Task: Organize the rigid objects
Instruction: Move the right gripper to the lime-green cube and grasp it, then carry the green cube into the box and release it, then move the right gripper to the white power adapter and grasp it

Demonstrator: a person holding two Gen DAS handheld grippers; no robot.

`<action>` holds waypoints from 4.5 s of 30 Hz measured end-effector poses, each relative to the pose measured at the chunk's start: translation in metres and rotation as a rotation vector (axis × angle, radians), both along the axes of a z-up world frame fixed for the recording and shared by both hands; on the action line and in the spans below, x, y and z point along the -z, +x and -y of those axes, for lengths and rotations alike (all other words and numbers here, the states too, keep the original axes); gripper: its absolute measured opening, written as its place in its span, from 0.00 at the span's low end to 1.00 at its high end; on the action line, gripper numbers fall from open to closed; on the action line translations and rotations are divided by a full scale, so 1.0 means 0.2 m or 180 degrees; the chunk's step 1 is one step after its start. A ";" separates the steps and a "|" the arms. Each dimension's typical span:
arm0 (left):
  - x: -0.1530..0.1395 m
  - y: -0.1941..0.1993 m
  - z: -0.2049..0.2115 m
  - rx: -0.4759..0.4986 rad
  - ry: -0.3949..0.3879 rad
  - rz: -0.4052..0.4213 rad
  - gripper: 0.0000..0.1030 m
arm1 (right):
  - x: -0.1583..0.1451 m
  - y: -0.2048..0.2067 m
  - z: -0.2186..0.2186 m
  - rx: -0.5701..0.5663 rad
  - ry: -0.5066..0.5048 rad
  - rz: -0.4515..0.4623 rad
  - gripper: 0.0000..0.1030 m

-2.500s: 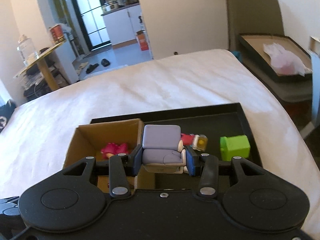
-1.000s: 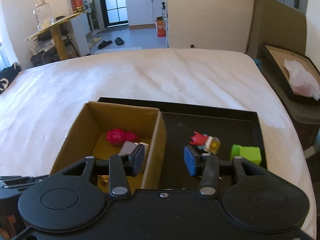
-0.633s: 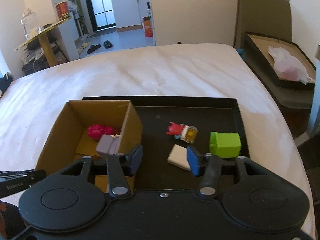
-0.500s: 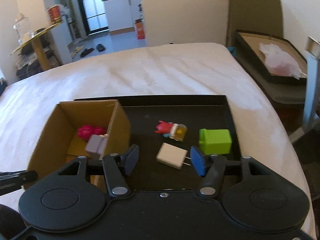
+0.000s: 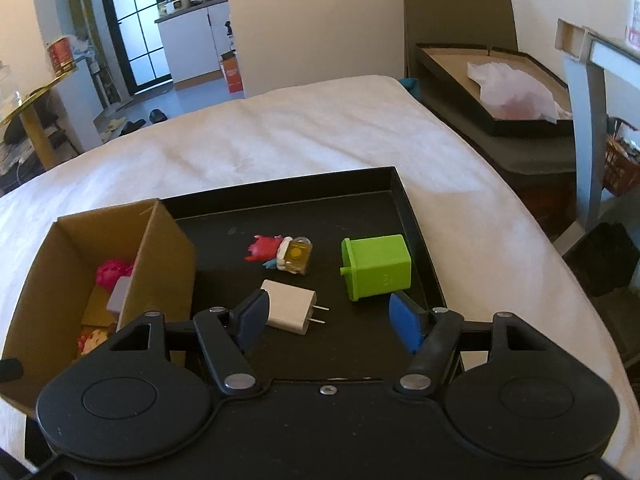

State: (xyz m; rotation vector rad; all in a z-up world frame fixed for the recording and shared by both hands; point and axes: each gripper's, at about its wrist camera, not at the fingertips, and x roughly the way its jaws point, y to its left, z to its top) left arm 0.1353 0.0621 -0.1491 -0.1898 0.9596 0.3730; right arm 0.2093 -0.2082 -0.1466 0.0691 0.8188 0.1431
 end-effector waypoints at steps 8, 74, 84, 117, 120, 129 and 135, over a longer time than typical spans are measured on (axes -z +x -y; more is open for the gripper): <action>0.00 0.03 0.04 0.0044 0.0125 -0.0052 0.42 | 0.04 0.07 0.08 0.0195 0.0098 0.0068 0.70; -0.03 0.00 0.04 0.0095 0.0029 0.0209 0.41 | -0.24 -0.01 -0.14 -0.0590 0.0025 0.0149 0.49; 0.02 0.02 0.00 0.0112 -0.0170 0.0065 0.24 | -0.34 -0.02 -0.43 -0.0944 0.0088 0.0225 0.49; 0.06 0.01 -0.07 0.0143 -0.0448 0.0083 0.10 | -0.25 -0.01 -0.72 -0.1017 0.0292 -0.0195 0.53; 0.07 0.01 -0.06 0.0159 -0.0423 0.0084 0.10 | -0.28 -0.03 -0.62 -0.0931 0.0282 -0.0141 0.53; 0.05 0.01 -0.03 0.0175 -0.0293 0.0062 0.10 | -0.27 -0.06 -0.34 -0.0654 0.0224 -0.0050 0.53; 0.04 0.01 -0.01 0.0175 -0.0178 0.0037 0.11 | -0.20 -0.06 -0.21 -0.0523 0.0207 -0.0128 0.53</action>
